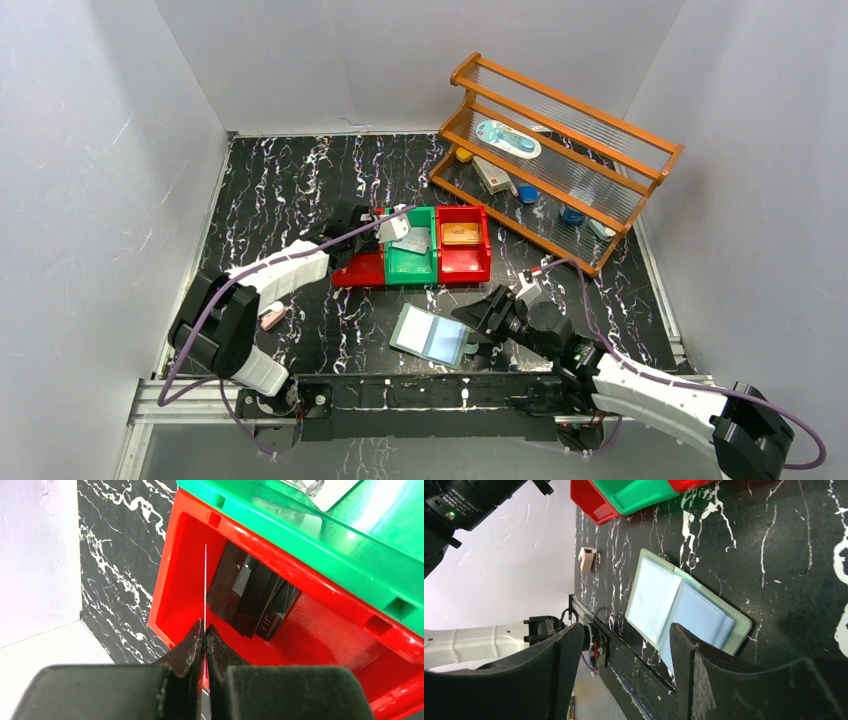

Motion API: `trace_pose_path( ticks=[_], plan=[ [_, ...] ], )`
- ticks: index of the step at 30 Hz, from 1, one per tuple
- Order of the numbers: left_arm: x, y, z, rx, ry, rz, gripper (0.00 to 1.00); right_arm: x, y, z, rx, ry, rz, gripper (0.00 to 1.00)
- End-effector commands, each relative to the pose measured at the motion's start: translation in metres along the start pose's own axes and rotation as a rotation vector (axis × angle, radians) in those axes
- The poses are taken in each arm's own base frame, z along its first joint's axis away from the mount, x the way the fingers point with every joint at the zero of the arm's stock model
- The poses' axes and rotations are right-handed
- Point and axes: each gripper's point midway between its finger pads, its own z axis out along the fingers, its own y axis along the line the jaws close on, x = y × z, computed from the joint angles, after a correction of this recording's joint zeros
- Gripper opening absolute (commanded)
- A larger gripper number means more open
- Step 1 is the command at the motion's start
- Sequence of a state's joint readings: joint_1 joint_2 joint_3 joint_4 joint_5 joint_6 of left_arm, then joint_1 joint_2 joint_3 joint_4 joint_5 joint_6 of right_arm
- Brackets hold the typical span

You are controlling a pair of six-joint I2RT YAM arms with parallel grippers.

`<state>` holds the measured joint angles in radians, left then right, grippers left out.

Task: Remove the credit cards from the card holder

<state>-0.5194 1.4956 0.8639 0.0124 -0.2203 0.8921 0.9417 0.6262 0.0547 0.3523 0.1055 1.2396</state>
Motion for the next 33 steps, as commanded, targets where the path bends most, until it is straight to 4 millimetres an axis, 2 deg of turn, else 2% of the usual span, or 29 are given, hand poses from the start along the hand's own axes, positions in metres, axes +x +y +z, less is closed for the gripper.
trace_pose_path(
  ticks=[1,11,13,16,20,25,28,30,31,33],
  plan=[
    [-0.004,0.0,0.011,0.004,-0.032,0.038,0.0,-0.009,0.004,0.0,-0.018,-0.045,0.021,0.72],
    [0.004,-0.013,0.032,0.024,-0.016,0.039,0.01,-0.011,0.005,-0.003,-0.021,-0.054,0.027,0.73],
    [0.005,-0.013,0.032,0.02,-0.017,0.035,0.07,-0.01,0.005,-0.003,-0.021,-0.054,0.029,0.73],
    [0.005,-0.014,0.03,0.02,-0.023,0.029,0.23,-0.011,0.005,-0.004,-0.022,-0.058,0.031,0.73],
    [0.002,-0.011,0.023,0.011,-0.041,0.015,0.34,-0.012,0.006,-0.004,-0.027,-0.064,0.037,0.73],
    [-0.009,0.002,0.003,-0.011,-0.085,-0.046,0.43,-0.012,0.004,-0.004,-0.008,-0.058,0.033,0.73],
    [-0.016,0.013,-0.017,-0.044,-0.125,-0.115,0.57,-0.011,0.002,-0.004,0.016,-0.048,0.029,0.74],
    [-0.022,0.025,-0.034,-0.087,-0.162,-0.178,0.78,-0.01,0.0,-0.004,0.042,-0.04,0.024,0.74],
    [-0.026,0.03,-0.044,-0.102,-0.189,-0.219,0.84,-0.01,0.0,-0.004,0.057,-0.035,0.019,0.74],
    [-0.039,0.03,-0.064,-0.073,-0.266,-0.313,0.91,-0.009,-0.003,-0.003,0.095,-0.018,0.004,0.74]
  ],
)
